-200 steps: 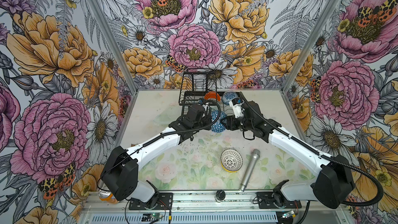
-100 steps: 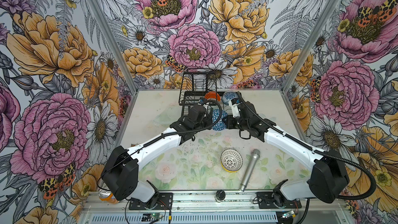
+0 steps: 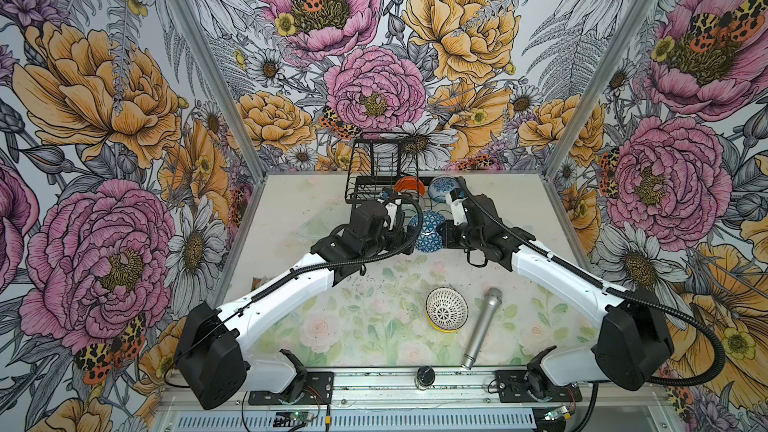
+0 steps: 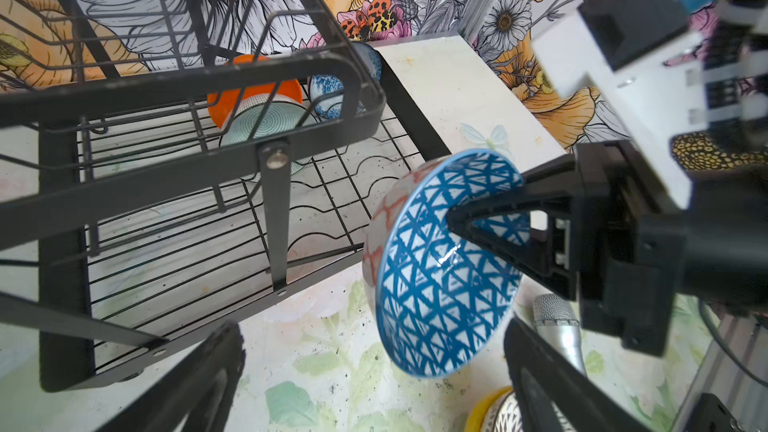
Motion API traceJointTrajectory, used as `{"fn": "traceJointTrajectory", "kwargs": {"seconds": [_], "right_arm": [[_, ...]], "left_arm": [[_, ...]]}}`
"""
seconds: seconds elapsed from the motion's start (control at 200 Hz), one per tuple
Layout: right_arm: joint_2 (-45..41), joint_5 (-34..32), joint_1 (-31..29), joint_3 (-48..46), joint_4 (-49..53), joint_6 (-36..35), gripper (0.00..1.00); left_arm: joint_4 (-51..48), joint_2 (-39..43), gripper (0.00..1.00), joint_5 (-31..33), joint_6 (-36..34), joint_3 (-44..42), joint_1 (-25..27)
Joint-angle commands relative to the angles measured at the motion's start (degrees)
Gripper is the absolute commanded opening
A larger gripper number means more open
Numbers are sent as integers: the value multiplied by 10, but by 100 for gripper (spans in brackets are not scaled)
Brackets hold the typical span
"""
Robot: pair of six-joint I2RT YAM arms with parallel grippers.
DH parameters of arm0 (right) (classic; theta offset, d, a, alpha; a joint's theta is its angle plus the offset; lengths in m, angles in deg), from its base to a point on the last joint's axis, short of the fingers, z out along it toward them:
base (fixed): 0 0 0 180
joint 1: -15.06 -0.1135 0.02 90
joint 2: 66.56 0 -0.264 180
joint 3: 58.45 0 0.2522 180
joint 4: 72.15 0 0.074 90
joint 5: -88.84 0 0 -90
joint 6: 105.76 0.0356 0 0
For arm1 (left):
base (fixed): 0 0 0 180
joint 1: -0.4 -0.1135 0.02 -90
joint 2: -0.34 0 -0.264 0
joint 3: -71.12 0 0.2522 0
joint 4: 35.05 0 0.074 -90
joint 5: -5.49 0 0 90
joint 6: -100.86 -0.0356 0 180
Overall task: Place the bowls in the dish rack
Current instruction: 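Open and withdraw the left gripper while the right gripper carries the bowl over the rack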
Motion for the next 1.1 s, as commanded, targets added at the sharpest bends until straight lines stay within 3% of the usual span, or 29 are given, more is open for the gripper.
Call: {"fn": "traceJointTrajectory", "kwargs": {"seconds": [0.0, 0.175, 0.3, 0.605, 1.096], "right_arm": [[-24, -30, 10, 24, -23, -57, 0], [-35, -86, 33, 37, -28, -150, 0], [-25, -141, 43, 47, -60, -258, 0], [-9, -188, 66, -31, -314, -490, 0], [141, -225, 95, 6, -510, -655, 0]], "left_arm": [[-72, 16, 99, -18, -49, 9, -5], [-107, 27, 99, -16, -62, 15, -6], [-111, 28, 99, -13, -64, 17, -8], [-111, 15, 99, -17, -59, 24, -23], [-109, 8, 99, -26, -62, 29, -28]]}}
